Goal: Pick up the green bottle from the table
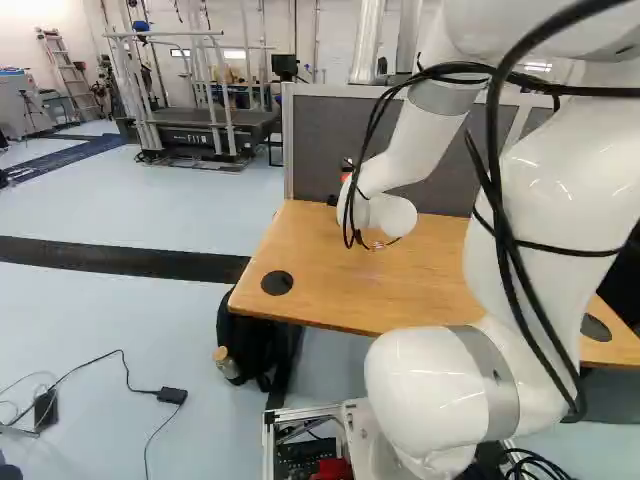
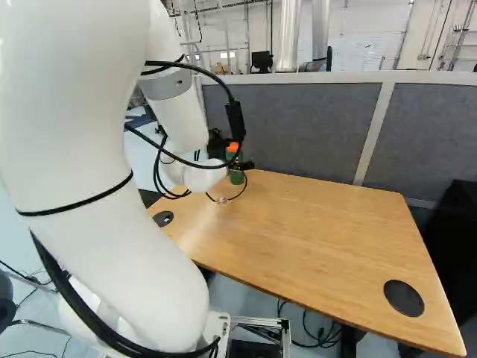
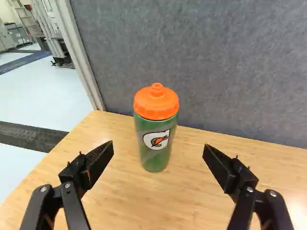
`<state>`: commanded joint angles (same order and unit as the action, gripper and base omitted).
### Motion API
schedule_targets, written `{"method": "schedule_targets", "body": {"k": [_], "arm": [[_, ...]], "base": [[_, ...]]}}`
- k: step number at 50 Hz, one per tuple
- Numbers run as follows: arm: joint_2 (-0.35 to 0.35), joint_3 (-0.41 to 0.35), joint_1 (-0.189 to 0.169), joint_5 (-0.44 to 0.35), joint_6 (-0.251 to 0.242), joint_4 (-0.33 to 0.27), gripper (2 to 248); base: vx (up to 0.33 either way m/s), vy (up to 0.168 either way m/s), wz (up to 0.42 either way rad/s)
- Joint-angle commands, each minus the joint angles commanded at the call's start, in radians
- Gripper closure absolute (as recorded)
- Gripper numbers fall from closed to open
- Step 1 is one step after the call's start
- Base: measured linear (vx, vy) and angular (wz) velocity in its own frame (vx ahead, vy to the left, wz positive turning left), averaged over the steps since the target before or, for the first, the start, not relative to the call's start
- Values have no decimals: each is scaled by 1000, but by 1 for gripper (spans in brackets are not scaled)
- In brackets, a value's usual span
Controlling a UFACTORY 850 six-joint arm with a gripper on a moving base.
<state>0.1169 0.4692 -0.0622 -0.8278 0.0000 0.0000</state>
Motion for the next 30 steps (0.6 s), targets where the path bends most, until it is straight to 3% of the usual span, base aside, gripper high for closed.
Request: {"method": "schedule_targets", "body": {"k": [30], "arm": [[141, 160, -2, 70, 0, 0, 3]], "base": [[0, 0, 0]]}}
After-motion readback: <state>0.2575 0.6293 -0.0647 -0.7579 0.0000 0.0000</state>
